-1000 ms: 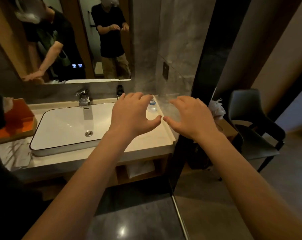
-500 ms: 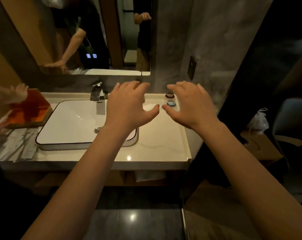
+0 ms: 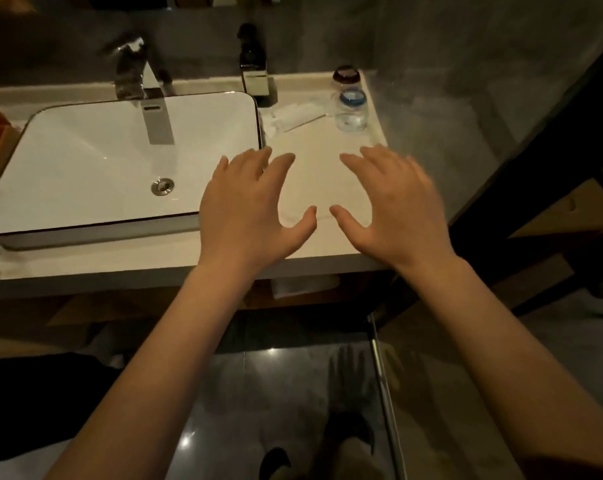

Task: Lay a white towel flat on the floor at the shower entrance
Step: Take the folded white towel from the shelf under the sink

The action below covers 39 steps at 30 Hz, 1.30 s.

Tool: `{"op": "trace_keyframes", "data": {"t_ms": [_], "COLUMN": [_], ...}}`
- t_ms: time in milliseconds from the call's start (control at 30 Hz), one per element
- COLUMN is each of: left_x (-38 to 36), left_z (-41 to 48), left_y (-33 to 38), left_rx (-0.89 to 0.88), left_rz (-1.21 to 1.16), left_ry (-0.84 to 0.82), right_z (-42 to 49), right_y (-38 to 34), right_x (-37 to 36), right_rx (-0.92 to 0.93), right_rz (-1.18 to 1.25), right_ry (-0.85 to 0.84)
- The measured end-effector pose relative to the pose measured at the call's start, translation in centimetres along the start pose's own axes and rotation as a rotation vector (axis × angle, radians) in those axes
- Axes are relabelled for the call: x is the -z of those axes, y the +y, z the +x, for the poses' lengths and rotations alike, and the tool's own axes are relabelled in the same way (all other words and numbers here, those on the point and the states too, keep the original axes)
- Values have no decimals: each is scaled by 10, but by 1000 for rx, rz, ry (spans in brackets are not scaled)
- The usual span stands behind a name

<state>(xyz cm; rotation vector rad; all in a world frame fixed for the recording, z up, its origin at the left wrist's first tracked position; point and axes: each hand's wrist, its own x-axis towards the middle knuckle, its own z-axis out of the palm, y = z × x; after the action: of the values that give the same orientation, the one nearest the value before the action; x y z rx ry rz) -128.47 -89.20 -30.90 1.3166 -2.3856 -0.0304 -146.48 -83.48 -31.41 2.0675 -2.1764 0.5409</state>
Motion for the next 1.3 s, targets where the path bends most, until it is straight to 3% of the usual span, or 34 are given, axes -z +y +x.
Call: {"op": "trace_keyframes", "data": {"t_ms": [300,600,767,967,1067,1300], "left_x": [-112,-264,-360,-467,-507,-577], "left_z": [-96,-169,-178,-183,-189,-200], "left_y": [-23,-63,-82,-107,-116,-145], "left_rx": [17,94,121,91,82,112], "left_rz": [-35,29,83,126,168,208], "left_ry": [-118,-207,-165,-67,-24,65], "right_z": [-71,-140,-155,-158,-162,-170], "right_y": [13,29,63,103,117,133], "right_x": [-106,-264,-364,-471,-512,-582], "right_rx": [3,125,156,145,104,65], "right_rz": [61,153,59,-56,-73,-64], "right_ry": [-89,-142,-195,-117,-48,-100]}}
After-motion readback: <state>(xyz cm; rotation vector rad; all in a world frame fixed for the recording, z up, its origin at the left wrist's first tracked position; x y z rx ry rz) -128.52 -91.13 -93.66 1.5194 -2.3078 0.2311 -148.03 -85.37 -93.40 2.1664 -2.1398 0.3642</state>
